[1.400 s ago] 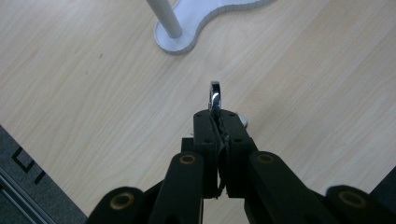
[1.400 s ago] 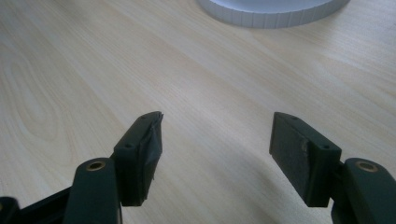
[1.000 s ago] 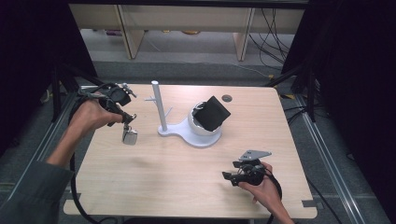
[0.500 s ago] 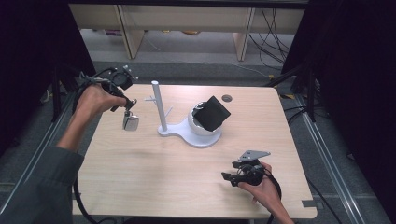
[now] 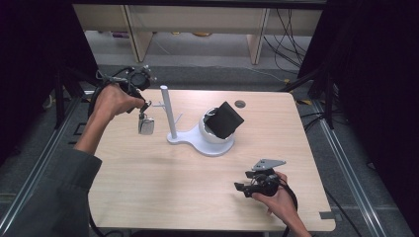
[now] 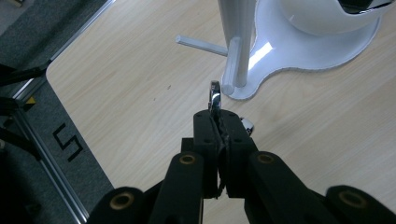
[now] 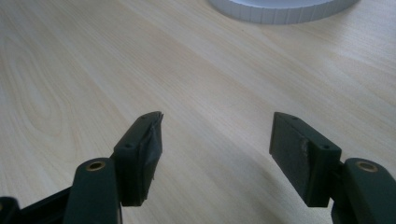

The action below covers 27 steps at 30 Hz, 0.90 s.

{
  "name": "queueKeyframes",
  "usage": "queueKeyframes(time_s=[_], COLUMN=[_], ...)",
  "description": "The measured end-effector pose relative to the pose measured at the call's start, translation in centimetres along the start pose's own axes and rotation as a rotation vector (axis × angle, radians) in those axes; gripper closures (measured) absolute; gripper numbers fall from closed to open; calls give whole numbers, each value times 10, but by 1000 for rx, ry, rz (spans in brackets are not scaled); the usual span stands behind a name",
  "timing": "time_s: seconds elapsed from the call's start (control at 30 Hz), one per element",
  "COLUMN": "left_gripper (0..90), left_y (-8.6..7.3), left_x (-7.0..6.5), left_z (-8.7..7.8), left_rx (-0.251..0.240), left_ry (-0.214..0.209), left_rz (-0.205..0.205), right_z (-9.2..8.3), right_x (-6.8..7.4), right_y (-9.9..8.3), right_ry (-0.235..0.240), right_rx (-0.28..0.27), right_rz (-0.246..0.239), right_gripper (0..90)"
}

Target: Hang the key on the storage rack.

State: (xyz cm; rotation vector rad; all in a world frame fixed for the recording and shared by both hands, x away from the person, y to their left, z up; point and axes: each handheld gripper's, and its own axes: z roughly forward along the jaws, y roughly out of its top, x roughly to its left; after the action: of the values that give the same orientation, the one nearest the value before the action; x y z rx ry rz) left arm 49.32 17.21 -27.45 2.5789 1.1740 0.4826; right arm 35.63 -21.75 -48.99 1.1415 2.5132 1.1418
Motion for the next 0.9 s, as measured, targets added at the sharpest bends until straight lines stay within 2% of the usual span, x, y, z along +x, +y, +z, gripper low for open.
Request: queueKeyframes(time_s=[0.03, 0.13, 0.17, 0.2, 0.33, 0.37, 0.6, 0.67, 0.9], left_gripper=[865, 865, 865, 865, 865, 864, 860, 857, 856], left_y=[1, 3, 4, 5, 7, 7, 9, 10, 15], left_x=[1, 1, 1, 0, -7, -8, -13, -16, -25], left_z=[0, 4, 4, 5, 6, 6, 9, 10, 13], left_rx=[1, -1, 3, 8, 17, 19, 33, 35, 50], left_ry=[3, 7, 10, 7, 9, 20, 49, 50, 49], left_rz=[11, -3, -10, -10, 5, 12, 33, 30, 60], right_z=[0, 0, 2, 0, 0, 0, 1, 2, 1], right_x=[0, 0, 0, 0, 0, -1, -2, -3, -5], right_y=[0, 0, -1, 0, 0, 0, -1, -1, -2], right_ry=[-1, 0, -3, 2, 5, -1, 1, 1, -1], right_rx=[3, 3, -18, 3, 8, 8, 14, 17, 16], right_rz=[-1, 0, 9, -4, 13, 2, -1, 1, 10], right_gripper=[354, 353, 353, 353, 353, 353, 350, 350, 350])
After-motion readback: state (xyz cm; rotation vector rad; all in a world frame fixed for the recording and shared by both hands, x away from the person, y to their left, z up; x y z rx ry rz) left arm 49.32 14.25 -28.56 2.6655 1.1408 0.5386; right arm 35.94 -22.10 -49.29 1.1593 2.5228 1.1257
